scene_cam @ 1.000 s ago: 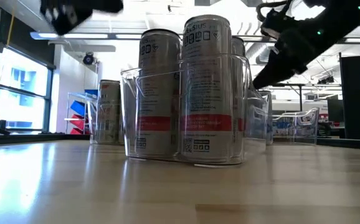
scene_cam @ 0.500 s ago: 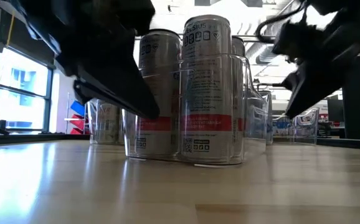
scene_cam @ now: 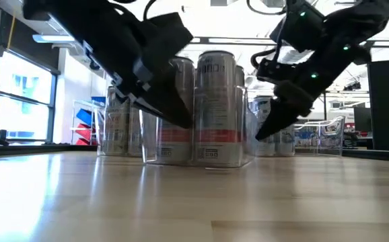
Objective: Sort soda cans
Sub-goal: Move the bottom right transparent bin to the top center of the table
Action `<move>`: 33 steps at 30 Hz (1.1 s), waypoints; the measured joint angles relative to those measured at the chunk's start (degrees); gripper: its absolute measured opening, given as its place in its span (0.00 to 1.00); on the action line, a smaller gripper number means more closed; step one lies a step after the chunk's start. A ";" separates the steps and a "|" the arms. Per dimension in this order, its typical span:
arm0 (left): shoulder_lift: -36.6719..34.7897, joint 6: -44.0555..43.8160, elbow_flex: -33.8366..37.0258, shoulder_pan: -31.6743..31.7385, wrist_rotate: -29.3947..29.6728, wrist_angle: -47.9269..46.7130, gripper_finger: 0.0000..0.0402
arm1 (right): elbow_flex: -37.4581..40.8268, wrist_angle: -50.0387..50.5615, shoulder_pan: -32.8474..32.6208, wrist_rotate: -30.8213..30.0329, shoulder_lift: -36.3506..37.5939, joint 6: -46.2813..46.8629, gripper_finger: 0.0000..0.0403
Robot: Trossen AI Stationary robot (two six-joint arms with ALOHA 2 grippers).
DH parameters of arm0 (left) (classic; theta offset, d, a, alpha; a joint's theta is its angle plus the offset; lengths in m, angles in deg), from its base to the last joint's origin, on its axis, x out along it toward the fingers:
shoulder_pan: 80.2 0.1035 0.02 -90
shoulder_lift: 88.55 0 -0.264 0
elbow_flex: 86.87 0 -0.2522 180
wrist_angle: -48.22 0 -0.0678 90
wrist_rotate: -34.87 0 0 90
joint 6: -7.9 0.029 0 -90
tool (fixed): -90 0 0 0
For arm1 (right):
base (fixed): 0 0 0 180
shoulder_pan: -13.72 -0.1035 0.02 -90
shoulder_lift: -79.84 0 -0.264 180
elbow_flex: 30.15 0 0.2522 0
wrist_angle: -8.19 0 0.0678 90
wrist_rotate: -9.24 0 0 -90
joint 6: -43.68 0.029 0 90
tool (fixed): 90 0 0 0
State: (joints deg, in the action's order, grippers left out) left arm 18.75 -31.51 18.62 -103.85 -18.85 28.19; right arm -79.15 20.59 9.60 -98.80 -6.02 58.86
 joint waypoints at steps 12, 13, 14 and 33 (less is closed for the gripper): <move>0.00 4.08 0.02 8.21 0.83 0.27 0.00 | 0.01 -6.23 12.27 1.86 0.50 -11.76 0.00; 0.00 4.08 0.00 8.64 0.81 0.27 0.00 | 0.03 -7.26 13.32 3.25 0.50 -12.61 0.00; 0.00 3.97 0.01 9.09 0.85 0.27 0.00 | 0.05 -8.53 14.36 4.44 0.48 -12.81 0.00; 0.00 2.57 0.07 15.52 5.91 4.18 0.00 | -0.01 2.85 16.49 5.81 14.94 -9.85 0.00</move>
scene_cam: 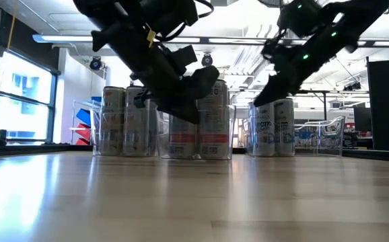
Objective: Sort soda cans
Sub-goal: Move the bottom right transparent bin to the top center of the table
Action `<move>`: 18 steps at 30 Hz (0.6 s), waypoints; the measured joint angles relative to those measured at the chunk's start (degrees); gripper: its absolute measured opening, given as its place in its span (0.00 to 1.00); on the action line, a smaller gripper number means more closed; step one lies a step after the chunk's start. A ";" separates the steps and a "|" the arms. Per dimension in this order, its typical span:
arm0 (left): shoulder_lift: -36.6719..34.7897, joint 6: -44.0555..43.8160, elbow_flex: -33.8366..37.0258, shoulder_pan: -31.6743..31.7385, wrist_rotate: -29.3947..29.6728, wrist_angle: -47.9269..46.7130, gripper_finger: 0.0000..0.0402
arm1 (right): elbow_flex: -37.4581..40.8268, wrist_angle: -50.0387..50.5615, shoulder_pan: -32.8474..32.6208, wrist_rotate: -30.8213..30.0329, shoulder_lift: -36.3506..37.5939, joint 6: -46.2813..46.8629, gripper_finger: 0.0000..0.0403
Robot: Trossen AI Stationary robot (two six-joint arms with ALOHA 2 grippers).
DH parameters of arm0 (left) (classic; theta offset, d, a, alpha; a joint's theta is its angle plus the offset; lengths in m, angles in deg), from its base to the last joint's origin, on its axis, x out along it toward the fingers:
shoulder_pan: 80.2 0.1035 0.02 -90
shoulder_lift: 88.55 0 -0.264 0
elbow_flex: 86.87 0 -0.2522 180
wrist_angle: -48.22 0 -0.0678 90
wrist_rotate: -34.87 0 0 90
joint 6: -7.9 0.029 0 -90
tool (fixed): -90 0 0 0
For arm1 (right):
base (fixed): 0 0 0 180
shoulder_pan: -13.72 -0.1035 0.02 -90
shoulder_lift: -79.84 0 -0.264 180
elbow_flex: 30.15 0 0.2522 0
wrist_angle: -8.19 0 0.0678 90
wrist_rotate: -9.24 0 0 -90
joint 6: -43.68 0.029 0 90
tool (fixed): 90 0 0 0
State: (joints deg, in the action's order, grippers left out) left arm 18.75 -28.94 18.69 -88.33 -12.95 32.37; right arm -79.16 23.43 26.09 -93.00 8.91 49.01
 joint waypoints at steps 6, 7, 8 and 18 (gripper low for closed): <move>0.04 1.42 0.02 0.99 1.90 2.17 0.00 | 1.56 4.77 -5.06 2.21 0.61 7.13 0.00; 0.04 1.63 0.02 1.06 2.02 2.37 0.00 | 1.89 3.51 -6.00 0.51 -0.38 8.04 0.00; 0.03 1.96 0.02 1.06 2.34 2.37 0.00 | 2.27 1.99 -6.92 -1.80 -1.43 9.09 0.00; -6.02 2.38 -0.09 -4.15 3.80 -3.53 0.00 | 2.64 -15.44 -8.61 -16.36 -16.21 9.11 0.00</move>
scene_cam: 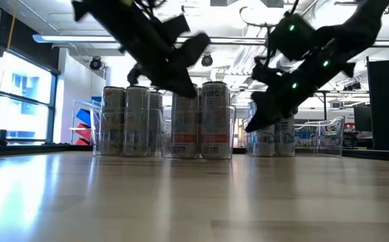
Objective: Sort soda cans
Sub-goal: Move the bottom right transparent bin to the top center of the table, then adjust the right transparent bin
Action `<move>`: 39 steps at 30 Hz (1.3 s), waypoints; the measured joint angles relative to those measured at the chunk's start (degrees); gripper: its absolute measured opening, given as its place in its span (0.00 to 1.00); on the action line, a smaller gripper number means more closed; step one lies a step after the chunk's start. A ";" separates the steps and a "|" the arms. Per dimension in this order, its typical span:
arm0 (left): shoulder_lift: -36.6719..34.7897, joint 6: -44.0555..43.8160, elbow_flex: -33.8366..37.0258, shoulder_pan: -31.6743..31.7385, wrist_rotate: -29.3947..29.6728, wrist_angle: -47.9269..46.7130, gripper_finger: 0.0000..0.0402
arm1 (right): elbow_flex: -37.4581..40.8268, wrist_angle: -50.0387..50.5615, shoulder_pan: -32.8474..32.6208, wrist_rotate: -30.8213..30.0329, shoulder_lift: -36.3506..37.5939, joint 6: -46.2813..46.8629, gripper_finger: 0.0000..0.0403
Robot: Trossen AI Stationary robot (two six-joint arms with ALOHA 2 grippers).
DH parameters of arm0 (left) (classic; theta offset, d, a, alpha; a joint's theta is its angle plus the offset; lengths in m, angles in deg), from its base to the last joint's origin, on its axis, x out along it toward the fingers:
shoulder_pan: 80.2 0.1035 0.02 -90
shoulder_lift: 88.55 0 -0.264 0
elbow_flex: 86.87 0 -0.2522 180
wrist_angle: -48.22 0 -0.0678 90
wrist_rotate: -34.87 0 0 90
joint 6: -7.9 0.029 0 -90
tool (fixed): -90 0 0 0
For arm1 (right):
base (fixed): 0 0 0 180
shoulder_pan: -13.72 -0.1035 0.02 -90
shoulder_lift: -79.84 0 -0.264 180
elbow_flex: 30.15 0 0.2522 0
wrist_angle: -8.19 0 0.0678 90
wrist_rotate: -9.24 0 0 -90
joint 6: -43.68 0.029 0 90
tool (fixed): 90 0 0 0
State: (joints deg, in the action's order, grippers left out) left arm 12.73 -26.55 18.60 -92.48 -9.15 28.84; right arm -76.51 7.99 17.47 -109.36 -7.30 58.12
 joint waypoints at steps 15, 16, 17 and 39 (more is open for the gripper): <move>-11.27 -13.03 0.04 -8.52 3.59 -17.95 0.00 | -5.37 -12.43 8.68 4.75 -13.07 -10.72 0.00; -11.64 -13.29 0.04 -9.09 4.81 -17.64 0.00 | -6.36 -12.43 8.78 4.72 -13.84 -11.90 0.00; -11.97 -13.36 0.04 -9.61 5.64 -17.62 0.00 | -7.47 -12.40 8.84 4.53 -14.82 -13.09 0.00; -11.90 -16.94 0.04 -13.04 5.14 -17.65 0.00 | -15.43 12.37 4.49 1.64 -1.27 -20.33 0.00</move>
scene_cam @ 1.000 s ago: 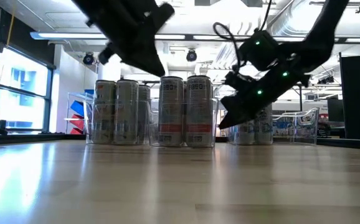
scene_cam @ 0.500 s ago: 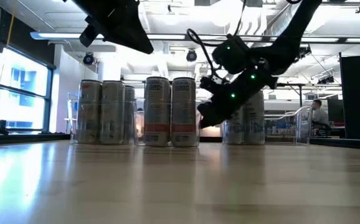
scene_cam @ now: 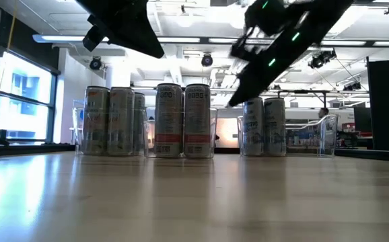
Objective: Sort soda cans
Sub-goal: Adjust the right transparent bin
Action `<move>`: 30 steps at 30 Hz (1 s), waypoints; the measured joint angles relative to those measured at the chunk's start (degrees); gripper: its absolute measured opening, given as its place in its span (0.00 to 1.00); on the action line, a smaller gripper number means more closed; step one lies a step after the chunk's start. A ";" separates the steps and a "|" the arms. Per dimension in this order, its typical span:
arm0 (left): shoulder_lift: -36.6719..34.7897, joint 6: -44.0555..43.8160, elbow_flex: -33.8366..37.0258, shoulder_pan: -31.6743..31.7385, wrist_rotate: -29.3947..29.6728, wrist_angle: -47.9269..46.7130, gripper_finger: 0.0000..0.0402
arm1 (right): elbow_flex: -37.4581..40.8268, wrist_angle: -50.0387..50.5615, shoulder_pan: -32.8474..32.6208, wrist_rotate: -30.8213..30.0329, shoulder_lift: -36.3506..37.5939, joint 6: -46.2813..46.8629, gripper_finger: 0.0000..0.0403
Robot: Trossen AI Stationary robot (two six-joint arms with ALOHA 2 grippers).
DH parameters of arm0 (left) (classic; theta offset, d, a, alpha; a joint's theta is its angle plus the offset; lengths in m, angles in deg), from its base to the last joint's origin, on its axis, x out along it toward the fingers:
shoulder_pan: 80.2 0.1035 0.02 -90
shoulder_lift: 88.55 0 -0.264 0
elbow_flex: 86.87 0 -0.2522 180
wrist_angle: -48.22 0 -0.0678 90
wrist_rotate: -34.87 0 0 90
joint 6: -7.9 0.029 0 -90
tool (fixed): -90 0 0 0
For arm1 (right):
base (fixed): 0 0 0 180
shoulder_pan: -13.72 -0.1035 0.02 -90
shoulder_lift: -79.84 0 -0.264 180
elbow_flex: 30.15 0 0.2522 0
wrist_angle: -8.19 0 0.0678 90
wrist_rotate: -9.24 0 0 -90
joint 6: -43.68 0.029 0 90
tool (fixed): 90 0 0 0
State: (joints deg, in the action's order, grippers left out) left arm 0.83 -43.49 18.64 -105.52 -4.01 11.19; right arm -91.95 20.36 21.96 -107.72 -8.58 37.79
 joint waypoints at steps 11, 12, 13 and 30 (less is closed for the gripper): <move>0.04 1.36 0.00 0.09 1.65 -0.04 0.00 | 0.00 42.34 4.88 6.67 23.89 14.45 0.10; 0.04 1.69 0.00 0.15 1.82 -0.02 0.00 | 0.02 42.91 6.18 8.38 24.03 13.43 0.14; 0.04 2.10 0.00 0.17 1.88 -0.04 0.00 | 0.12 42.72 7.36 9.77 23.93 11.78 0.18; 0.09 2.49 0.00 -0.66 1.99 -0.02 0.00 | 5.86 32.19 16.36 10.48 13.63 -3.74 0.47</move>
State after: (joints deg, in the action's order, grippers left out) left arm 0.92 -41.00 18.64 -106.17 -2.02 11.17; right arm -86.09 52.55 38.32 -97.24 5.06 34.05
